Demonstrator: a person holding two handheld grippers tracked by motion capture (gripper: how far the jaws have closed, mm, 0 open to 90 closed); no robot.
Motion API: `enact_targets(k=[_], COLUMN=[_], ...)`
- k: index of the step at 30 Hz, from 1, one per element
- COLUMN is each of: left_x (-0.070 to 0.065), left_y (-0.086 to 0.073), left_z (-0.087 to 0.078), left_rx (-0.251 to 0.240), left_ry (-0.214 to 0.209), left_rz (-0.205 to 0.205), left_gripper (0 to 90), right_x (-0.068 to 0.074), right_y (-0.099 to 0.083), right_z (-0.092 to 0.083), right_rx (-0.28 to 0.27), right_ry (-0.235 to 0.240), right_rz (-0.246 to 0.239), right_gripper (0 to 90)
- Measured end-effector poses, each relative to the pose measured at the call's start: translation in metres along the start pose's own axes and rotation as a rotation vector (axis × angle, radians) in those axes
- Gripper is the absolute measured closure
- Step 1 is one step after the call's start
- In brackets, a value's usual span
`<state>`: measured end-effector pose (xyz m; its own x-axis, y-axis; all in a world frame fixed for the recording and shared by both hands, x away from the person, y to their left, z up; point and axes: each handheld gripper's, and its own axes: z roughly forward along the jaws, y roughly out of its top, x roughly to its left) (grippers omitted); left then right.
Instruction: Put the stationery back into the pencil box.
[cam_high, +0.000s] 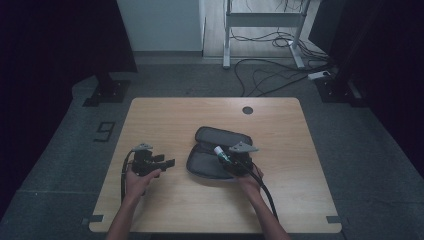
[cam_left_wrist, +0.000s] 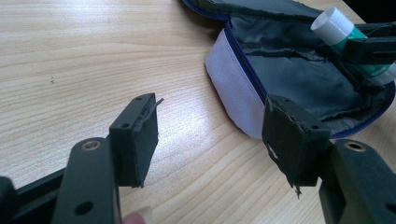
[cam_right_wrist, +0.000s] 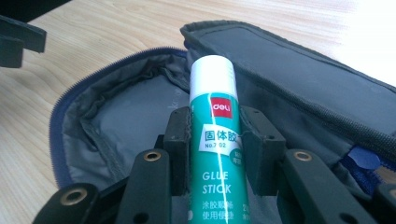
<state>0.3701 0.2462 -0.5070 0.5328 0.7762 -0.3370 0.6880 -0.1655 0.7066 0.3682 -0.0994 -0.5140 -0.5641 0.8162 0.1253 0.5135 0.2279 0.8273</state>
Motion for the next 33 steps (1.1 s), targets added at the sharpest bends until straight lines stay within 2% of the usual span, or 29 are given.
enact_targets(k=[13,21,24,25,27,33], left_x=[-0.001,-0.001,0.0,0.0,0.0,0.0], left_y=[0.0,0.0,0.0,0.0,0.0,0.0], left_z=[0.0,-0.002,-0.003,-0.003,-0.003,-0.002], left_rx=[0.0,-0.006,-0.009,-0.008,-0.008,-0.006], left_ry=[-0.002,-0.004,-0.005,-0.004,-0.004,-0.004], left_rz=[0.001,0.0,-0.002,-0.002,-0.001,-0.001], left_gripper=[36.2,36.2,36.2,36.2,36.2,36.2], right_x=[0.007,0.011,0.011,0.011,0.01,0.01], right_y=[-0.004,-0.008,-0.008,-0.007,-0.007,-0.003], right_z=[0.012,0.019,0.019,0.018,0.017,0.009], right_rx=[0.035,0.094,0.104,0.096,0.086,0.05], right_ry=[-0.038,-0.062,-0.061,-0.063,-0.065,-0.031], right_rz=[-0.053,-0.097,-0.099,-0.092,-0.084,-0.06], right_gripper=[64.5,64.3,63.7,56.8,55.6,54.2])
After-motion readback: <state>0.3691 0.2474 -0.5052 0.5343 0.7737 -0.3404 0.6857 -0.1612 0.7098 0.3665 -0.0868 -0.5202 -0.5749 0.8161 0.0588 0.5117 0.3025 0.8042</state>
